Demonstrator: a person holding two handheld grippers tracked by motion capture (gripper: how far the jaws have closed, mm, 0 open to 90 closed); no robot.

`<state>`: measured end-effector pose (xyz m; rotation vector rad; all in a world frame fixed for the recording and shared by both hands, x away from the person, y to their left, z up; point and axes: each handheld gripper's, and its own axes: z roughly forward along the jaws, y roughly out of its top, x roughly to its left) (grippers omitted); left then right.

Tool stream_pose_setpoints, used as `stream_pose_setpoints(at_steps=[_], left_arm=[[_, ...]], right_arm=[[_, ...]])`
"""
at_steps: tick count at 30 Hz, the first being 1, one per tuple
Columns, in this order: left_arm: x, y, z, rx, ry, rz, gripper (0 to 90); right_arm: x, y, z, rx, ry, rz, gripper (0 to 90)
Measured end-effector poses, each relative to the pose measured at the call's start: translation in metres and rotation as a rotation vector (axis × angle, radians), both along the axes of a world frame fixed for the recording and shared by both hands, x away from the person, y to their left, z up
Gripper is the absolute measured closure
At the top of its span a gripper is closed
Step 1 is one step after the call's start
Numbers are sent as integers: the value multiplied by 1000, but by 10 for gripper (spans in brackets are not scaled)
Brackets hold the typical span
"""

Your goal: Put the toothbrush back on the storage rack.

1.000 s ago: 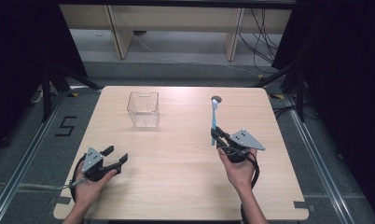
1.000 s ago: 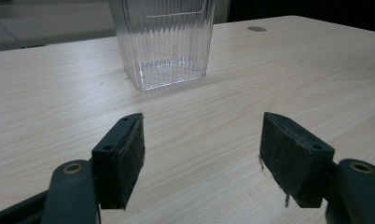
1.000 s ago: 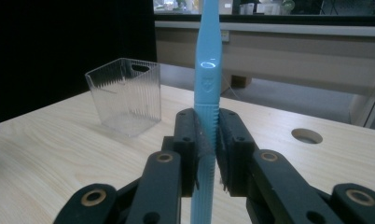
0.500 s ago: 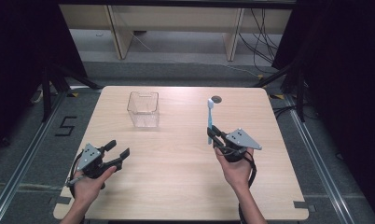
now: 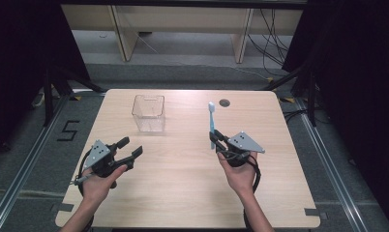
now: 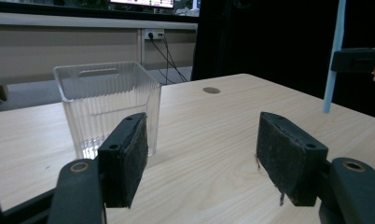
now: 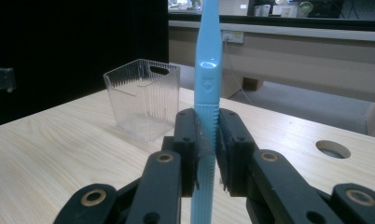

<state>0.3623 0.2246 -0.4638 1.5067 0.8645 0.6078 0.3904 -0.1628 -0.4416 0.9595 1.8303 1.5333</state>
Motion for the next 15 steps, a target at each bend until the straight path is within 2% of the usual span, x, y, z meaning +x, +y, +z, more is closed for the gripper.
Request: stream_pose_setpoints(at_steps=[1, 2, 4, 5, 8, 10, 12, 13, 15], left_arm=[[2, -3, 1, -7, -11, -7, 331], [3, -5, 3, -3, -14, -15, 331], [5, -12, 9, -4, -15, -33, 332], [6, -15, 11, 0, -21, -39, 332], [8, -22, 17, 2, -34, -58, 332], [10, -26, 21, 0, -37, -73, 332], [11, -28, 23, -6, -34, -79, 332], [12, -29, 25, -5, -35, -87, 332], [15, -35, 30, 5, -44, -102, 332]], right_arm=[[1, -1, 0, -17, -19, 5, 791], [1, -1, 0, -17, -19, 5, 791], [0, 3, 1, 10, 9, 12, 791], [2, 3, 1, 1, -12, 21, 791], [1, 6, 2, 0, 4, 18, 791], [2, 7, 2, -26, -14, 19, 791], [2, 9, 2, -12, -3, 28, 791], [3, 10, 2, -20, -18, 29, 791], [0, 12, 3, -4, 18, 20, 791]])
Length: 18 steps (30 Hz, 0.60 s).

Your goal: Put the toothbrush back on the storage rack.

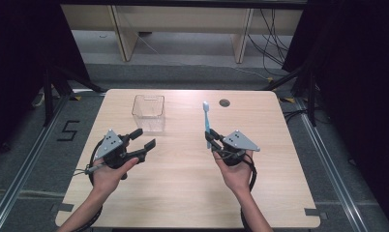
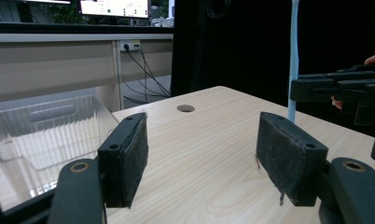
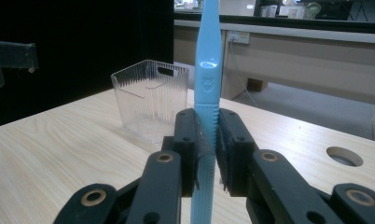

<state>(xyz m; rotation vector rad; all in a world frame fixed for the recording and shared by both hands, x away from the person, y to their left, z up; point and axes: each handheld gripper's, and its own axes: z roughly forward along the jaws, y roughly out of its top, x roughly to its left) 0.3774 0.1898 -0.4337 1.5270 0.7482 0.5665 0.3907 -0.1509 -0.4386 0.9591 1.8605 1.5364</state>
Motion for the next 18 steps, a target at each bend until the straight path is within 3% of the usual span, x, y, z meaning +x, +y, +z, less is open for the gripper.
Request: stream_pose_setpoints(at_steps=[1, 2, 6, 9, 10, 12, 13, 18], left_arm=[[1, -2, 2, 3, -1, -5, 332], [1, -2, 2, 3, -1, -5, 332], [6, -7, 9, 11, -7, -23, 332], [9, -10, 13, 9, -4, -38, 332], [10, -12, 14, 6, -4, -38, 332], [12, -15, 16, 12, -12, -45, 332], [14, -15, 18, 24, -34, -41, 332], [16, -23, 21, 19, -13, -68, 333]], right_arm=[[3, 0, 0, -12, -34, 15, 791], [3, 1, 0, -7, -20, 16, 791], [3, 2, 0, -11, -32, 16, 791], [0, 3, 1, -10, -7, 3, 791], [1, 3, 1, -16, -21, 10, 791], [3, 4, 0, -7, -24, 24, 791], [2, 5, 0, -13, -21, 15, 791], [3, 8, 0, -13, -22, 21, 791]])
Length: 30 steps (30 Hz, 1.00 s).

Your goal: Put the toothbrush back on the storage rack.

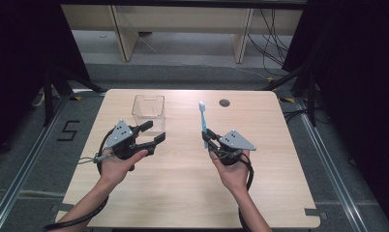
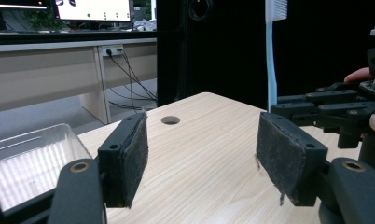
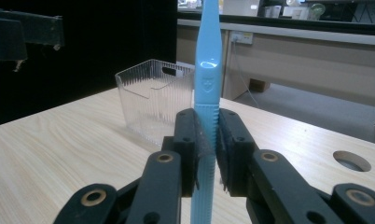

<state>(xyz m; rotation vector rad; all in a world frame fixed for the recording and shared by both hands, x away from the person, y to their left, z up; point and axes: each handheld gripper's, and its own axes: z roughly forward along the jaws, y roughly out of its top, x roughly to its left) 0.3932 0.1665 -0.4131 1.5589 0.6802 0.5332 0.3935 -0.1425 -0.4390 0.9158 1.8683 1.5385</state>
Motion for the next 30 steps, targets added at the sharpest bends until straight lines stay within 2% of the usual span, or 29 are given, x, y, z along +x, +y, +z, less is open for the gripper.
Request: stream_pose_setpoints(at_steps=[2, 7, 12, 13, 14, 15, 17, 21, 26, 27, 28, 30], left_arm=[[1, -2, 1, 2, 2, -9, 333], [4, -11, 3, -5, 8, -31, 337], [7, -22, 5, -6, 7, -53, 342], [8, -25, 6, -9, 5, -57, 344], [8, -27, 6, -7, 3, -60, 346], [9, -28, 6, 0, 1, -63, 347], [10, -32, 7, 0, 3, -66, 354], [12, -37, 8, 7, 5, -70, 377], [13, -45, 10, 20, -9, -82, 422], [13, -46, 10, 22, -8, -84, 422], [14, -47, 10, 22, -7, -84, 430], [15, -50, 9, 25, -3, -86, 449]], right_arm=[[0, 1, 0, -15, -4, 1, 791], [1, 5, 0, -8, 9, 13, 791], [1, 10, 0, -12, 0, 19, 791], [2, 10, 1, -32, -18, 16, 791], [1, 12, 1, -13, 5, 27, 791], [3, 13, 0, -17, -16, 33, 791], [1, 15, 1, -17, 2, 25, 791], [1, 18, 1, -10, 8, 31, 791], [1, 24, 0, -15, -9, 41, 791], [1, 24, 0, -15, -9, 41, 791], [0, 25, 0, -5, 12, 33, 791], [1, 26, -1, -13, 0, 41, 791]])
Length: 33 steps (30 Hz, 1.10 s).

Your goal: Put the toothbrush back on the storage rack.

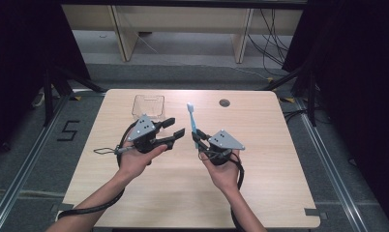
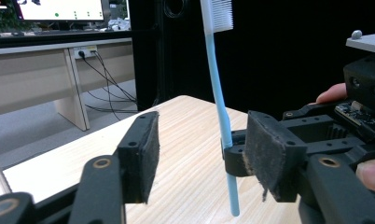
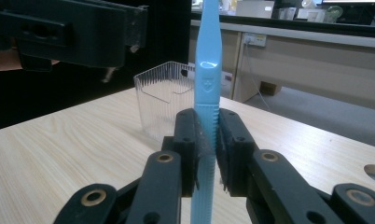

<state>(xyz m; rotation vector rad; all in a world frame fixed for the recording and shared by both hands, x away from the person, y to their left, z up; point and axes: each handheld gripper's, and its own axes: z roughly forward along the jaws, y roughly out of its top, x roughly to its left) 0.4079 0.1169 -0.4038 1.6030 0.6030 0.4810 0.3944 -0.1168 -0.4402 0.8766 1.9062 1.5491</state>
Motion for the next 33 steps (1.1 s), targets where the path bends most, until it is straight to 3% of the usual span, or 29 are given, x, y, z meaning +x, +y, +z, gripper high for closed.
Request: stream_pose_setpoints(at_steps=[17, 26, 27, 33], left_arm=[[10, -18, 1, -1, 12, -37, 597], [13, -20, 1, -9, 17, -28, 690], [13, -20, 0, -8, 17, -27, 707], [14, -19, 0, -11, 12, -21, 772]], right_arm=[[-1, 10, -1, -1, -11, 7, 791], [-2, 14, 0, -3, -9, 20, 791], [-1, 15, 0, -6, -29, 14, 791], [-1, 19, -1, 12, -13, 35, 791]])
